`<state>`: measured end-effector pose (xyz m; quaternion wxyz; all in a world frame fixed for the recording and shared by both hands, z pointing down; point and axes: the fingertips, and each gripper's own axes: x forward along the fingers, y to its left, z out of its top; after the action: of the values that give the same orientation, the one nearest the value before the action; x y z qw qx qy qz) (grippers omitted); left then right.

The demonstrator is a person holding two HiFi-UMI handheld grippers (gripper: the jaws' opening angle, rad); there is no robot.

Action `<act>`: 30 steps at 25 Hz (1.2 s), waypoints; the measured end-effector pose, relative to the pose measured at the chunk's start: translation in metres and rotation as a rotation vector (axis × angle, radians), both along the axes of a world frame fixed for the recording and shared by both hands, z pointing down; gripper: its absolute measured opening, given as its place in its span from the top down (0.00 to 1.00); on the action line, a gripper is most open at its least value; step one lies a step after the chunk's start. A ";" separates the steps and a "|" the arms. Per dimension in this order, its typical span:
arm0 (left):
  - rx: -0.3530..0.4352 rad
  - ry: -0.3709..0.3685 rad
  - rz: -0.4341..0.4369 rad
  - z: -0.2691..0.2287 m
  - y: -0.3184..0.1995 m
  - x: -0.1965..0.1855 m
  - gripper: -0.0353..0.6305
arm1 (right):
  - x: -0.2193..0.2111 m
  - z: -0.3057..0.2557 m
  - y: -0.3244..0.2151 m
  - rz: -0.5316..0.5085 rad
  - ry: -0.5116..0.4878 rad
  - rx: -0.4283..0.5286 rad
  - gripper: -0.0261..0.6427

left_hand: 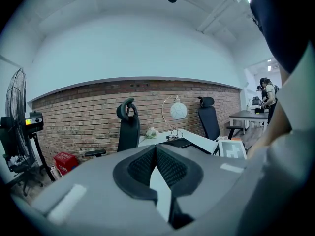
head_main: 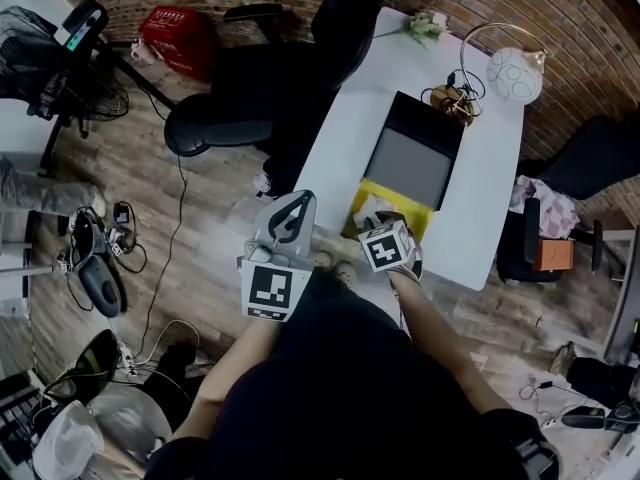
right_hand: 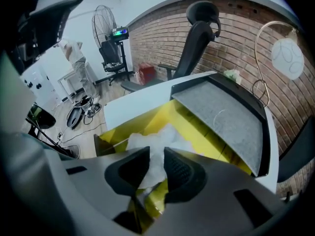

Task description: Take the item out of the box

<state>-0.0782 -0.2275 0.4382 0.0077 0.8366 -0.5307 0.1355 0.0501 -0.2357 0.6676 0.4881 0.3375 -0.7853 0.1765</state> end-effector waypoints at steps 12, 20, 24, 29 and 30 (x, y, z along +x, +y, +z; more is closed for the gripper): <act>-0.001 -0.005 0.026 0.001 -0.008 0.002 0.93 | -0.004 0.000 -0.001 0.010 -0.029 -0.010 0.94; 0.005 0.010 0.081 -0.001 -0.014 0.016 0.93 | 0.001 -0.033 -0.001 0.066 -0.076 0.055 0.94; 0.011 0.016 0.126 -0.002 -0.018 0.030 0.93 | 0.007 -0.057 -0.003 0.118 -0.122 0.099 0.94; 0.020 0.027 0.186 -0.004 -0.023 0.050 0.93 | 0.022 -0.088 -0.008 0.174 -0.150 0.170 0.94; 0.022 0.028 0.198 -0.005 -0.024 0.055 0.93 | 0.025 -0.094 -0.009 0.186 -0.155 0.186 0.94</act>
<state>-0.0237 -0.2514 0.4334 -0.0075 0.8868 -0.4467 0.1178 0.0751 -0.2447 0.5732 0.3739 0.4380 -0.7990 0.1730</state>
